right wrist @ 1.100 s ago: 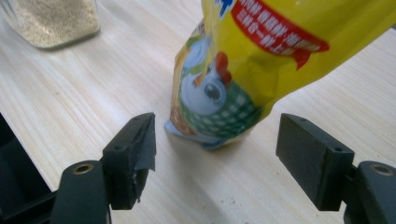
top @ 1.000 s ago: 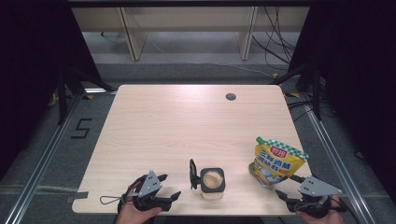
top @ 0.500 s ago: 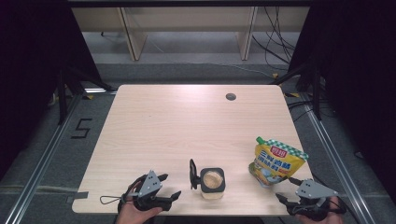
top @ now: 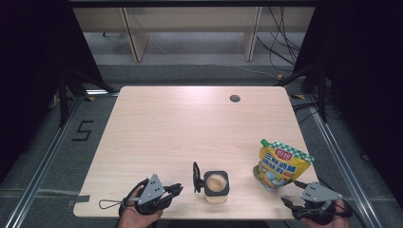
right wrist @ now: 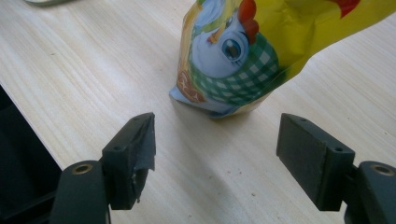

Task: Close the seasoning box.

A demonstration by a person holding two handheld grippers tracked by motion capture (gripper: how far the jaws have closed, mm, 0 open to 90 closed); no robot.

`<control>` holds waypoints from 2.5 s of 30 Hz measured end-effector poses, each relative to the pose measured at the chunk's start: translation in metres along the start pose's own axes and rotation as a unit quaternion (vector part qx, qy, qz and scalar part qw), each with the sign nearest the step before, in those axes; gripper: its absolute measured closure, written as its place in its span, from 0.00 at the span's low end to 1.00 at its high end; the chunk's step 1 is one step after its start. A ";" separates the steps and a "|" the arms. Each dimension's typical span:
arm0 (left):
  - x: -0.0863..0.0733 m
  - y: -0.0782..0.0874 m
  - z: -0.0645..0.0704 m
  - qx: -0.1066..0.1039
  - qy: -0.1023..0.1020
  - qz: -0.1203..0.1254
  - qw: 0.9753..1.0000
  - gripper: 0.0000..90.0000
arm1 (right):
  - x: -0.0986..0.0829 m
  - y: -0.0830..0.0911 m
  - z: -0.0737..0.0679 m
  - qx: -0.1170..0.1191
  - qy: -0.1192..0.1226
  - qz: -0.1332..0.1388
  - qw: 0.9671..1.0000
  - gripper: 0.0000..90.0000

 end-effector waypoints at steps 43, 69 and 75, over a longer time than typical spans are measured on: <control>0.071 -0.025 0.019 -0.031 -0.068 0.007 0.997 0.99 | 0.001 -0.001 0.000 0.000 0.004 -0.002 1.000 0.33; 0.070 -0.045 0.022 -0.057 -0.049 0.001 0.997 0.83 | 0.001 -0.001 0.000 0.001 0.007 -0.001 1.000 0.33; 0.073 -0.034 0.018 -0.064 -0.025 0.016 0.998 0.57 | 0.001 -0.001 -0.001 0.001 0.001 -0.003 1.000 0.32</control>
Point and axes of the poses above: each handheld gripper's, and its own axes: y roughly backward along the jaws, x roughly out of its top, z roughly to its right, the point moved 2 cm from there along -y, roughly forward along the jaws, and after that the axes turned 4 degrees about -y, right-handed, at the moved point
